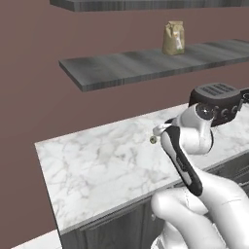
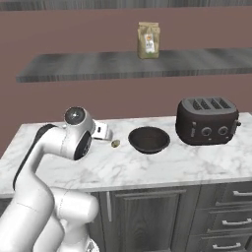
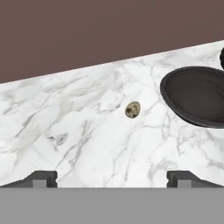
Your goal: Pick the egg and butter from the fridge and place them by the bowl for mixing.
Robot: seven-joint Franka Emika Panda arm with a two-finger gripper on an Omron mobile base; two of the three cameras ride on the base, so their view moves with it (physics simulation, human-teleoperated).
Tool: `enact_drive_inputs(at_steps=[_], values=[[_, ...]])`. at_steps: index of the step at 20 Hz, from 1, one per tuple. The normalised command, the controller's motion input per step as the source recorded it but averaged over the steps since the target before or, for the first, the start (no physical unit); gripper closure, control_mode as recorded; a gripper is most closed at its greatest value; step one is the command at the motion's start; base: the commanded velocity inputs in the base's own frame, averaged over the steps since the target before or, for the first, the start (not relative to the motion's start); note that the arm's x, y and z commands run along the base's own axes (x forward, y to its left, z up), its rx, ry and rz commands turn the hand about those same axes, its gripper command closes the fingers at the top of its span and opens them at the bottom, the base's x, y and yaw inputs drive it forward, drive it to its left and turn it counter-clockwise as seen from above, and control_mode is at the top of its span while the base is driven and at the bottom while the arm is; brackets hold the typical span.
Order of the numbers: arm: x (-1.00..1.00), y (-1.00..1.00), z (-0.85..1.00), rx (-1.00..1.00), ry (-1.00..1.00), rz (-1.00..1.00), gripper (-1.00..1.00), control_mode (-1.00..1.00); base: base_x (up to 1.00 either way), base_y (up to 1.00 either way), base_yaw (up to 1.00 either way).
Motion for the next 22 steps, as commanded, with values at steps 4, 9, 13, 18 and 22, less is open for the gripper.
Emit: enact_drive_inputs(at_steps=[4,9,13,18,22], values=[[-1.00,0.02,0.57,-0.02,0.05,-0.04,-1.00,-1.00,0.00,0.00,0.00],[-0.96,0.00,0.59,-0.04,0.14,-0.07,-1.00,-1.00,0.00,0.00,0.00],[-0.84,0.00,0.60,-0.01,0.26,-0.06,-1.00,-1.00,0.00,0.00,0.00],[-0.61,-0.01,0.31,0.00,0.21,0.00,-1.00,-1.00,0.00,0.00,0.00],[-0.13,0.00,0.00,0.00,0.00,0.01,-1.00,-1.00,0.00,0.00,0.00]])
